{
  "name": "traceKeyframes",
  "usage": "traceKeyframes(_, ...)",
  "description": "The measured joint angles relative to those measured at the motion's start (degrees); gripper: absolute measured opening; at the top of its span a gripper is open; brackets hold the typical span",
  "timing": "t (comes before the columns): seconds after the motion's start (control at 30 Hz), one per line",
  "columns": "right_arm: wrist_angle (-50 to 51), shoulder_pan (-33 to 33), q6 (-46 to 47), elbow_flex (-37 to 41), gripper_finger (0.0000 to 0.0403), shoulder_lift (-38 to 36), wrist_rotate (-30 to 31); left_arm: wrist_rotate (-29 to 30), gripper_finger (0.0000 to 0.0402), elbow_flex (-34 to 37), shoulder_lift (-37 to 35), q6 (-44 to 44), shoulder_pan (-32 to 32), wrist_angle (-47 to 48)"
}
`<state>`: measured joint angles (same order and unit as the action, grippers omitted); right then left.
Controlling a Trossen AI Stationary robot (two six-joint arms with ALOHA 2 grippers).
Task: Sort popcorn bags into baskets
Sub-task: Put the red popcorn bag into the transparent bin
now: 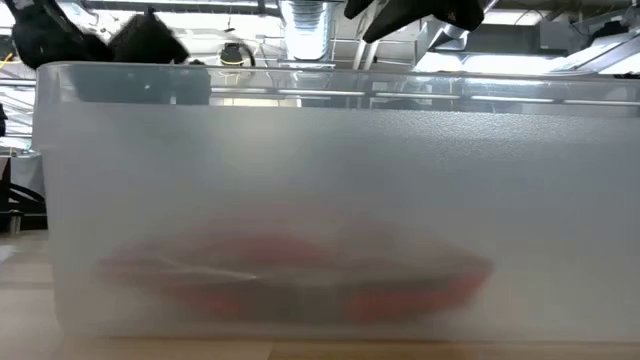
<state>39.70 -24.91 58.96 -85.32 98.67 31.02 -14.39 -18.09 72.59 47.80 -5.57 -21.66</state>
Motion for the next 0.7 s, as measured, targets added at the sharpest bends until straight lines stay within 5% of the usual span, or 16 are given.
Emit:
traceKeyframes(0.4,-5.46,2.68,6.80,0.00,0.0245,0.00,3.95,16.90,0.0004,-0.79,-23.62,5.96,-0.06,1.78)
traceKeyframes(0.7,-20.92,7.36,-2.58,0.00,0.0265,0.00,4.13,22.56,0.0004,-0.79,-29.68,5.44,1.79,0.94)
